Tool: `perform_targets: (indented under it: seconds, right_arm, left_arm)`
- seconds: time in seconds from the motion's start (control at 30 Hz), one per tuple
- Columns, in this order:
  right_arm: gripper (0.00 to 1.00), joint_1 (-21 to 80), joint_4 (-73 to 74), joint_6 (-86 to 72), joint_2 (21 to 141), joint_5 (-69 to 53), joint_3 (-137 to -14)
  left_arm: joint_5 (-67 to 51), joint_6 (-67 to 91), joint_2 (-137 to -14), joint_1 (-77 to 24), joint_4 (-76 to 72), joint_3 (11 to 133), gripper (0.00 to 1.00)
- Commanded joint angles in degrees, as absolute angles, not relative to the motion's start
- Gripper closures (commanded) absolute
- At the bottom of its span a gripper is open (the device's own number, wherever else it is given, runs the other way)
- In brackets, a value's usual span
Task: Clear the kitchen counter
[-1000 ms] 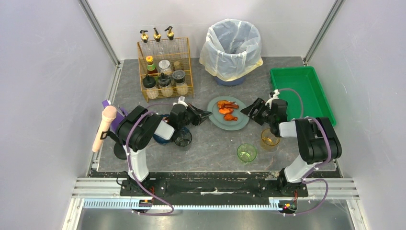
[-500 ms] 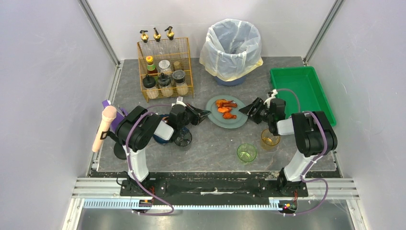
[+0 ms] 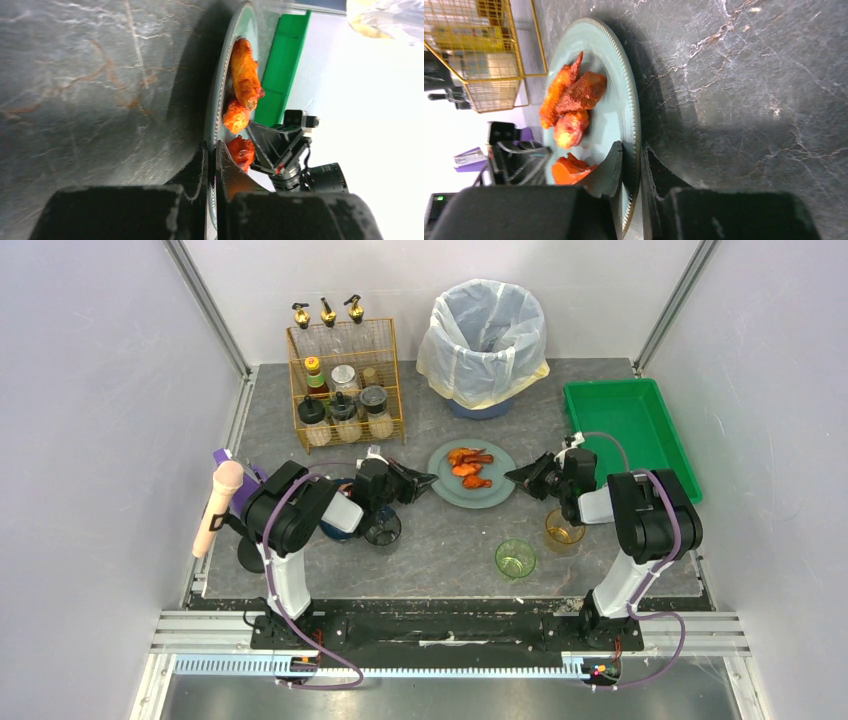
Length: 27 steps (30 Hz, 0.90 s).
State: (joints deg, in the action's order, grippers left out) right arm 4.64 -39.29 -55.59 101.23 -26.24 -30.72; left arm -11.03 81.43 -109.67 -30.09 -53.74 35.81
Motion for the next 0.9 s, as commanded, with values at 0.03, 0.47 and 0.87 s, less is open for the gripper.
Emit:
perform_targets:
  seconds: [0.03,0.47,0.87]
  right_arm:
    - [1.00,6.4,-45.2,-58.5,100.6,-33.1,-30.5]
    - [1.00,6.4,-51.7,-64.9,101.5,-35.6,-29.3]
    - [1.00,6.4,-45.3,-62.4,103.2,-33.8,-30.0]
  left_arm:
    - [-14.0,78.0,-105.2,-31.6,-52.1,39.1,0.84]
    - [-15.0,77.7,-106.9,-32.5,-50.5,42.3,0.37]
    - [-13.9,80.8,-106.8,-33.6,-60.5,41.7,0.56]
